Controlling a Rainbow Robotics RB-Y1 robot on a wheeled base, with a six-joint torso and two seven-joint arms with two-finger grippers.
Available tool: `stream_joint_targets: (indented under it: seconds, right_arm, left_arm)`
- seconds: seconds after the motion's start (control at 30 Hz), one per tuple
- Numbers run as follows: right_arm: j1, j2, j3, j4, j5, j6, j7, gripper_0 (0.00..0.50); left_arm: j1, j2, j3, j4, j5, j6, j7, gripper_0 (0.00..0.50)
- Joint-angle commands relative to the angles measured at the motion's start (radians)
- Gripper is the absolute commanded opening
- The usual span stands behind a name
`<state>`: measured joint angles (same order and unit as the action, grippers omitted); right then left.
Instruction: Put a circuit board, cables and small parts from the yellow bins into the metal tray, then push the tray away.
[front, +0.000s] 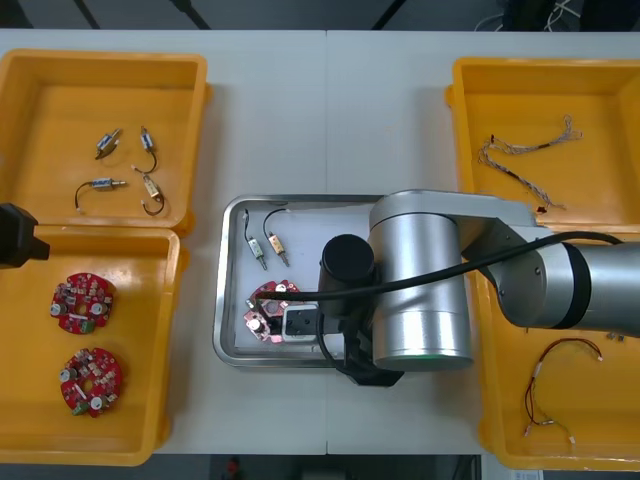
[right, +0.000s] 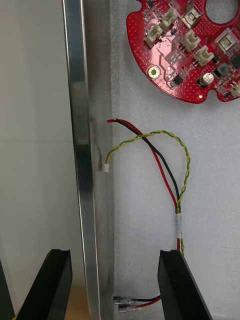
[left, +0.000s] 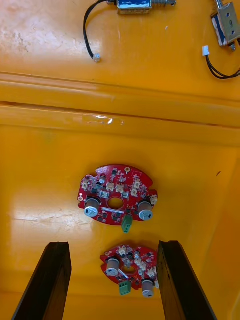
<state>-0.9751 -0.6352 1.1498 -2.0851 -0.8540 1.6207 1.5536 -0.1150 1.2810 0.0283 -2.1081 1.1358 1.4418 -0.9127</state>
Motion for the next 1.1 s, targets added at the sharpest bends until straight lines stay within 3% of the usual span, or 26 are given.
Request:
stream_joint_targets:
  seconds: [0.03,0.23,0.67,1.1]
  right_arm:
    - [0.039,0.051,0.008,-0.007,0.061,-0.007,-0.040,0.500]
    - [0.105,0.074,0.034,0.000,0.144,-0.007,-0.041,0.500]
    - [0.162,0.097,0.073,0.046,0.220,-0.009,-0.044,0.500]
    - [0.188,0.115,0.084,0.057,0.277,-0.016,-0.049,0.500]
  left_arm:
    - [0.000,0.083,0.032,0.000,0.062,-0.011,0.077,0.500]
    - [0.000,0.118,0.035,0.000,0.090,-0.009,0.080,0.500]
    - [0.000,0.135,0.061,0.003,0.150,-0.011,0.080,0.500]
    - [0.000,0.135,0.065,0.003,0.147,-0.008,0.078,0.500]
